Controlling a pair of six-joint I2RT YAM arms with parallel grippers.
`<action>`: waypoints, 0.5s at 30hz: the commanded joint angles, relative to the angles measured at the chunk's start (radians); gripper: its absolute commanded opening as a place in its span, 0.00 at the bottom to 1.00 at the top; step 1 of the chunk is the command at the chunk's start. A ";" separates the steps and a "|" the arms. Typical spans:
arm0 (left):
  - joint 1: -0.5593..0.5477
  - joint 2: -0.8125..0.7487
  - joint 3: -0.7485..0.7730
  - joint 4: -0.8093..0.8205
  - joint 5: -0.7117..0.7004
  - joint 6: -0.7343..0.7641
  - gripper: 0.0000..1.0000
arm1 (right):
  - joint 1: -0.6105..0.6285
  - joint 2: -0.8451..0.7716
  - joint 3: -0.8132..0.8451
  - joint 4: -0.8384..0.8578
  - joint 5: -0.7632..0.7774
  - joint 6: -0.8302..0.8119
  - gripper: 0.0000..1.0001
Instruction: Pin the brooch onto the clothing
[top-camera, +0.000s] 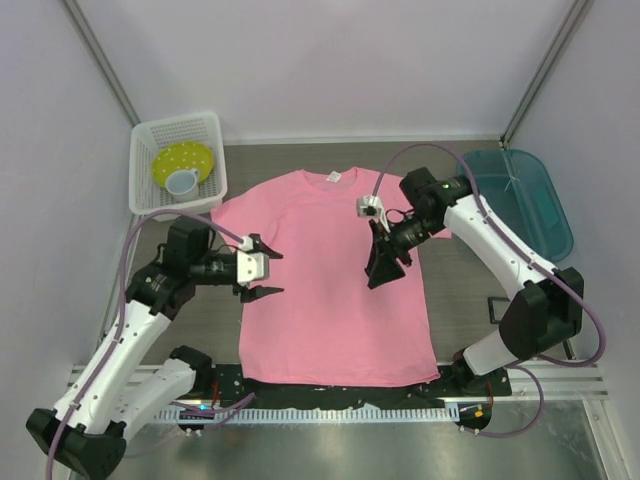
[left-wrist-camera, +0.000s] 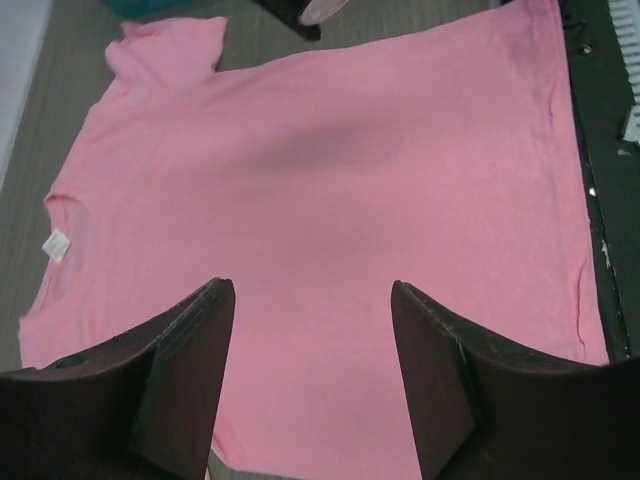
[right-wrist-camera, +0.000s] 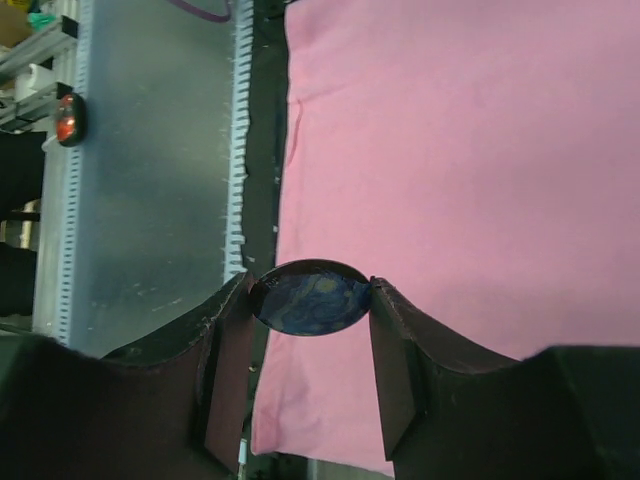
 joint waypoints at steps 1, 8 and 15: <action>-0.162 0.046 -0.010 0.106 -0.057 0.178 0.66 | 0.100 -0.008 -0.030 0.087 -0.090 0.170 0.43; -0.473 0.112 -0.063 0.396 -0.304 0.127 0.56 | 0.206 -0.006 -0.065 0.190 -0.102 0.288 0.41; -0.549 0.161 -0.053 0.479 -0.389 0.055 0.54 | 0.267 -0.020 -0.111 0.267 -0.084 0.356 0.41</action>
